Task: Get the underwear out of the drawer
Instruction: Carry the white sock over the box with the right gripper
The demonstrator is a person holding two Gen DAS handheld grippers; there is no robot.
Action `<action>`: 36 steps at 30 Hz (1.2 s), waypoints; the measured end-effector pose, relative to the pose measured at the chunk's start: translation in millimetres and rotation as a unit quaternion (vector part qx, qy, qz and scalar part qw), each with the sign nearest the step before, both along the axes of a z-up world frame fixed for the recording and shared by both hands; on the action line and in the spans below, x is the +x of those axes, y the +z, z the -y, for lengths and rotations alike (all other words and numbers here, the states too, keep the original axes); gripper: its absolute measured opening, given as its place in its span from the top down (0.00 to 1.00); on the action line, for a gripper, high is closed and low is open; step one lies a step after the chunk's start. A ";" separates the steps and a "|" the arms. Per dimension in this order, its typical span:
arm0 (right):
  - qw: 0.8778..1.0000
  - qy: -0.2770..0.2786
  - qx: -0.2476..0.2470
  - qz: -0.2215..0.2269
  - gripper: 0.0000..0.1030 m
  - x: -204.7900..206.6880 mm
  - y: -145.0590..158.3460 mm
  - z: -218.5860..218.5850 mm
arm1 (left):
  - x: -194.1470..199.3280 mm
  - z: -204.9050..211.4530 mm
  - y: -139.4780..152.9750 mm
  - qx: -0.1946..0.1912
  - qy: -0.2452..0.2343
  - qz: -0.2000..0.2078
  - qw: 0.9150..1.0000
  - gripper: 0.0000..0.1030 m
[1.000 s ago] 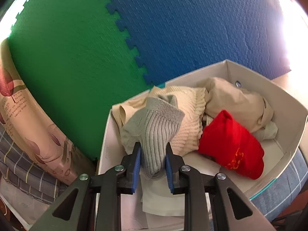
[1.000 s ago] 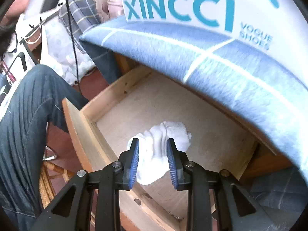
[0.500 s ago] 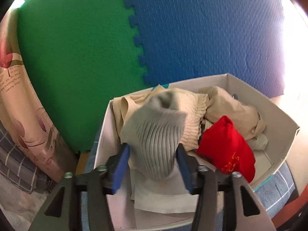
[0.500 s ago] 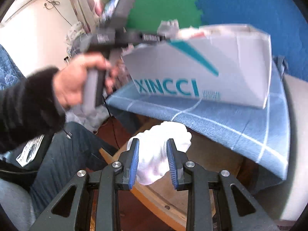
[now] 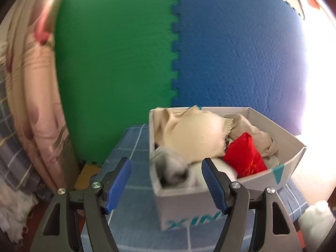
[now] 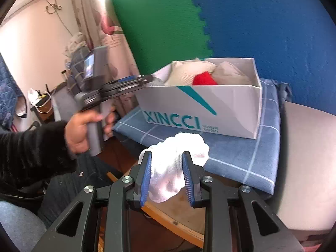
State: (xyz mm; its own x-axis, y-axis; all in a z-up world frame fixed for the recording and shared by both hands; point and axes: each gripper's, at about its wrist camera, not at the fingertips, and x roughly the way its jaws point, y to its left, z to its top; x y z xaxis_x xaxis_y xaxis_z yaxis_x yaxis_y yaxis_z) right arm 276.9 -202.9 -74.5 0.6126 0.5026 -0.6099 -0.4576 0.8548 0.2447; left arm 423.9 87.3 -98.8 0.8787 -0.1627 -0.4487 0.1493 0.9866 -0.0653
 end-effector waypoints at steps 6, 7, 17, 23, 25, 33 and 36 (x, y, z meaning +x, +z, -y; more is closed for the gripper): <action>1.000 -0.025 -0.006 0.001 0.75 0.9 3.7 8.1 | -60.0 -38.4 -23.1 -0.035 0.016 0.030 0.999 0.28; 1.000 -0.029 -0.007 0.006 0.75 2.1 8.6 9.0 | -69.1 -42.5 -29.0 -0.035 0.021 0.029 0.999 0.28; 0.992 -0.065 -0.052 0.096 0.74 50.0 101.8 -13.3 | -93.8 -23.3 -115.1 0.005 -0.012 -0.122 0.992 0.28; 0.990 -0.073 -0.049 0.111 0.74 85.5 132.2 -38.8 | -89.7 -3.3 -148.2 0.037 -0.022 -0.171 0.984 0.28; 0.989 -0.078 -0.050 0.114 0.74 95.4 137.9 -45.2 | -89.1 3.8 -156.9 0.056 -0.021 -0.179 0.982 0.28; 0.988 -0.102 -0.080 0.085 0.74 147.2 134.8 -81.1 | -95.6 12.9 -160.7 0.061 -0.042 -0.178 0.981 0.28; 0.987 -0.116 -0.088 0.062 0.74 164.2 118.1 -86.5 | -95.9 11.4 -162.6 0.058 -0.041 -0.184 0.980 0.28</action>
State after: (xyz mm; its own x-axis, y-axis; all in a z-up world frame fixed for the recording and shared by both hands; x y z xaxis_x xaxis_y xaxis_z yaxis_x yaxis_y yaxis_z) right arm 441.1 -116.5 43.6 0.7739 0.2326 -0.5891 -0.2612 0.9645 0.0376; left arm 328.0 75.9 -261.4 0.6395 -0.1556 -0.7529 0.2165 0.9761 -0.0178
